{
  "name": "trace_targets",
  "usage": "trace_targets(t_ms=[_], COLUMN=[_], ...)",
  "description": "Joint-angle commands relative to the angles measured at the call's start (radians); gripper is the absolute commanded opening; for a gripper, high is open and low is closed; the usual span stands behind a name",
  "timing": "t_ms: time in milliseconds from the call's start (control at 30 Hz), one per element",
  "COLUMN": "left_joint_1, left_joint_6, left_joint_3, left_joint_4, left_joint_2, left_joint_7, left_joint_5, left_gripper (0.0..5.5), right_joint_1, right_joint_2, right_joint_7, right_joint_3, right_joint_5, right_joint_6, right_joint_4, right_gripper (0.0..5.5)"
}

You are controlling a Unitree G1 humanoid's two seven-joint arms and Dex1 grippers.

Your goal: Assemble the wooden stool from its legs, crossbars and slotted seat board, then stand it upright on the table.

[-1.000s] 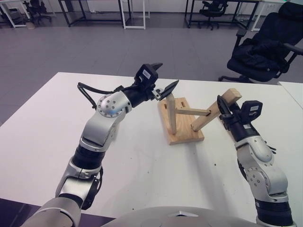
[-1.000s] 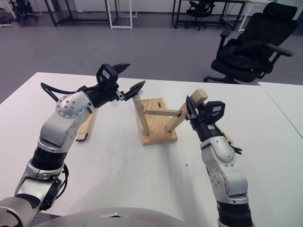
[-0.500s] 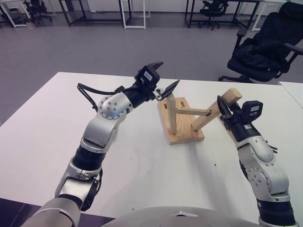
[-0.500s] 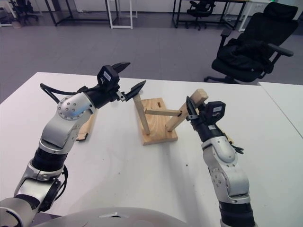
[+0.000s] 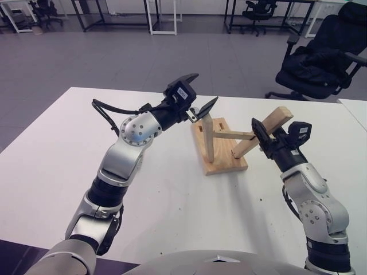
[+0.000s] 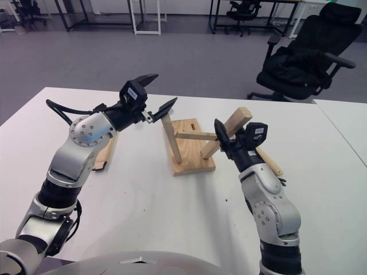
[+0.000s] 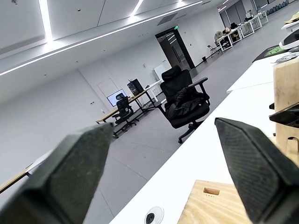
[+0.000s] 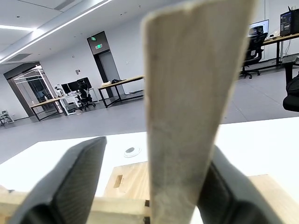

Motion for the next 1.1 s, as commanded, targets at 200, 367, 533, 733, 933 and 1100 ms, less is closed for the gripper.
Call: trace_targets(t_ms=[200,367,533,733,933,1100], left_joint_1=[0.113,0.107,0.081,0.064,0.068,0.067], left_joint_6=[0.09,0.083,0.057,0.033,0.043,0.065], left_joint_3=[-0.11,-0.129,-0.149,-0.161,-0.176,-0.175], left_joint_4=[0.064,0.075,0.126,0.168,0.151,0.128], left_joint_2=[0.018,0.021,0.016,0.005,0.004,-0.001], left_joint_7=[-0.042,-0.043,-0.053,-0.055,-0.064,-0.064], left_joint_5=[0.052,0.073,0.102,0.111,0.101,0.086], left_gripper=[3.97,3.97,3.97,3.97,3.97,3.97], right_joint_1=[-0.243,-0.474,-0.649,-0.978,-1.084,-1.087], right_joint_2=[-0.203,-0.455,-0.66,-0.673,-0.564,-0.478], right_joint_7=[0.014,0.147,0.616,1.282,1.477,1.495], right_joint_3=[-0.179,0.155,0.288,0.509,0.708,0.743], right_joint_5=[-0.083,-0.418,-0.417,-0.397,-0.613,-0.706], right_joint_6=[-0.009,0.076,0.076,0.035,-0.134,-0.204], right_joint_4=[-0.068,-0.065,0.158,0.435,0.645,0.707], right_gripper=[3.52,3.52,3.52,3.52,3.26,2.26])
